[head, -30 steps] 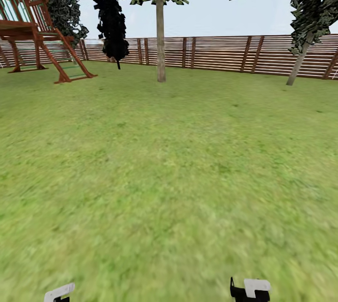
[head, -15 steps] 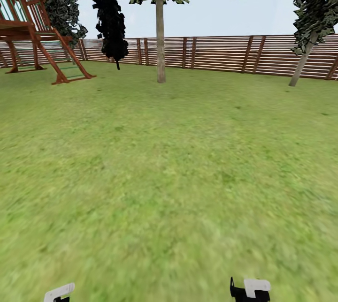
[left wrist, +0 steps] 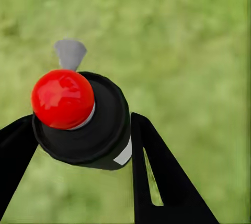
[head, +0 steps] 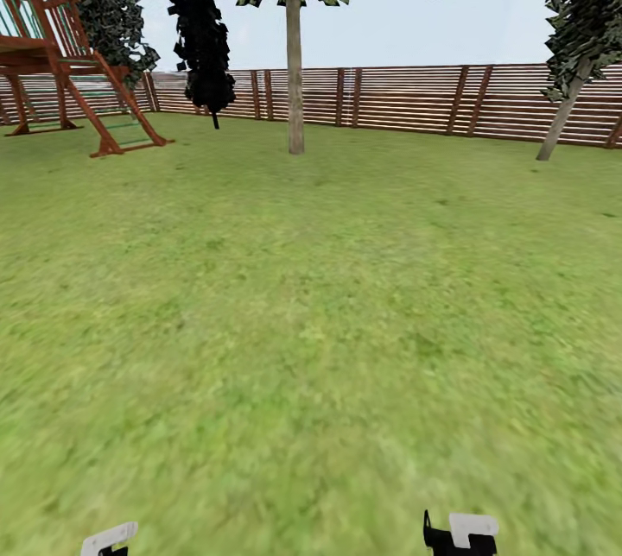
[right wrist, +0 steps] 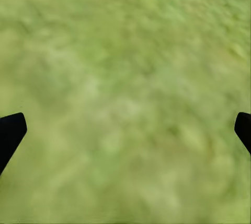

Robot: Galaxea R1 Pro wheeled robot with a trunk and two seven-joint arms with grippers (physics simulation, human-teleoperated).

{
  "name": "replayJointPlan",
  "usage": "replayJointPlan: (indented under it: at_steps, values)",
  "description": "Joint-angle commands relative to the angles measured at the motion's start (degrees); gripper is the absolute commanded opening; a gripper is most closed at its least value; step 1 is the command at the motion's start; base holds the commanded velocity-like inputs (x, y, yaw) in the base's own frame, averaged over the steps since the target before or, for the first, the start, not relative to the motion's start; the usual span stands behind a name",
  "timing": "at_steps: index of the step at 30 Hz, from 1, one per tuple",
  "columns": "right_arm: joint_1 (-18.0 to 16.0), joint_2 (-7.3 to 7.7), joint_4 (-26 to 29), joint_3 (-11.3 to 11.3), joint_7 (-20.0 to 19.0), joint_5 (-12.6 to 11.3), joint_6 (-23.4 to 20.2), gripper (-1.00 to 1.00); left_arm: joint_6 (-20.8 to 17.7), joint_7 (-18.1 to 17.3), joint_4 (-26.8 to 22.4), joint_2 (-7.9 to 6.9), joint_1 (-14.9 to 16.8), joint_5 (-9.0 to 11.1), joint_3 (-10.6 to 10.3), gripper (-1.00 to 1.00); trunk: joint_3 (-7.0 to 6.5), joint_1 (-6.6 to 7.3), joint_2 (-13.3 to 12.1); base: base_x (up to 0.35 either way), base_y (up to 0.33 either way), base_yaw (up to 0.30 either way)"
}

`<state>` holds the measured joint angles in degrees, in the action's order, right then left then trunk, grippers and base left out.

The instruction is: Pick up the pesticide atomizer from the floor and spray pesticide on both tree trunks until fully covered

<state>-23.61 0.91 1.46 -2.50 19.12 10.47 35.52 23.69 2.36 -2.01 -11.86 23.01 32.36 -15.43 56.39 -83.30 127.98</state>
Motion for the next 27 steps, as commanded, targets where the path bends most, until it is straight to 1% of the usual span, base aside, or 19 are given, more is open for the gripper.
replayJointPlan:
  at_steps: [1, 27]
  values:
    - [0.0, 0.02, -0.1, -0.2, 0.4, 0.6, 0.1, 1.0, 0.1, 0.2, 0.0, -0.01, 0.0, 0.3, -0.5, -1.0, 0.05, -0.03, 0.0, 0.338, 0.0, 0.0]
    - [0.0, 0.01, -0.1, -0.2, 0.3, 0.6, 0.1, 1.0, 0.1, 0.2, 0.0, 0.0, 0.0, 0.3, -0.5, -1.0, 0.05, -0.03, 0.0, 0.339, 0.0, 0.0]
